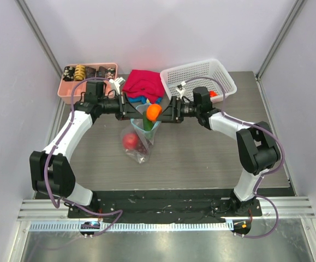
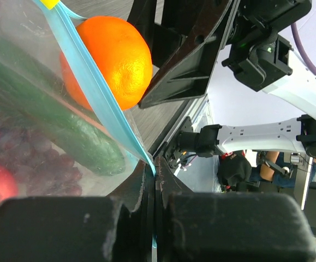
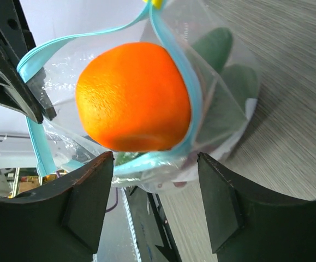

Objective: Place the food in the zip-top bag and seal the zipper
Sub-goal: Adjust the zipper food storage bag at the center of the board, then pick up the fake fruit from the bin, then place the fake fruit in the zipper food storage bag, then zip the zipper food storage bag at the center of the board.

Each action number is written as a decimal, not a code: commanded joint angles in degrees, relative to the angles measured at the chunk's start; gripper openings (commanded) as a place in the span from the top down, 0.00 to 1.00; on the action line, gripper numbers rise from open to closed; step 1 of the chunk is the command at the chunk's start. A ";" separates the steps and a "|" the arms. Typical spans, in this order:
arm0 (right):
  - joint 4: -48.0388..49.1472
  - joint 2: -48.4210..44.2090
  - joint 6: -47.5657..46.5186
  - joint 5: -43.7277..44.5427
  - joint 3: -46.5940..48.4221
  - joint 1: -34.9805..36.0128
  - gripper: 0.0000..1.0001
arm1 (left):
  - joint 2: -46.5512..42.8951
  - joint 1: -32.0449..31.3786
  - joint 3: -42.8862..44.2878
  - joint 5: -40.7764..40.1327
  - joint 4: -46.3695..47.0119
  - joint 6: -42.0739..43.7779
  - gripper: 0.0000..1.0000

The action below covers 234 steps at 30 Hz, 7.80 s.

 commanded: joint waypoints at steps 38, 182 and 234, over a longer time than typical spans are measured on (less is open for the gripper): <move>-27.82 -14.42 -29.58 7.09 10.44 7.03 0.99 | -9.01 -7.05 7.44 -33.63 -18.44 22.79 1.00; -20.26 -15.74 -20.88 15.26 0.77 8.26 0.61 | -1.27 -1.78 4.89 -15.10 -13.44 13.30 1.00; -25.45 -51.41 -58.52 21.25 -16.97 13.02 0.20 | 12.17 -11.27 17.55 2.83 -38.13 54.00 1.00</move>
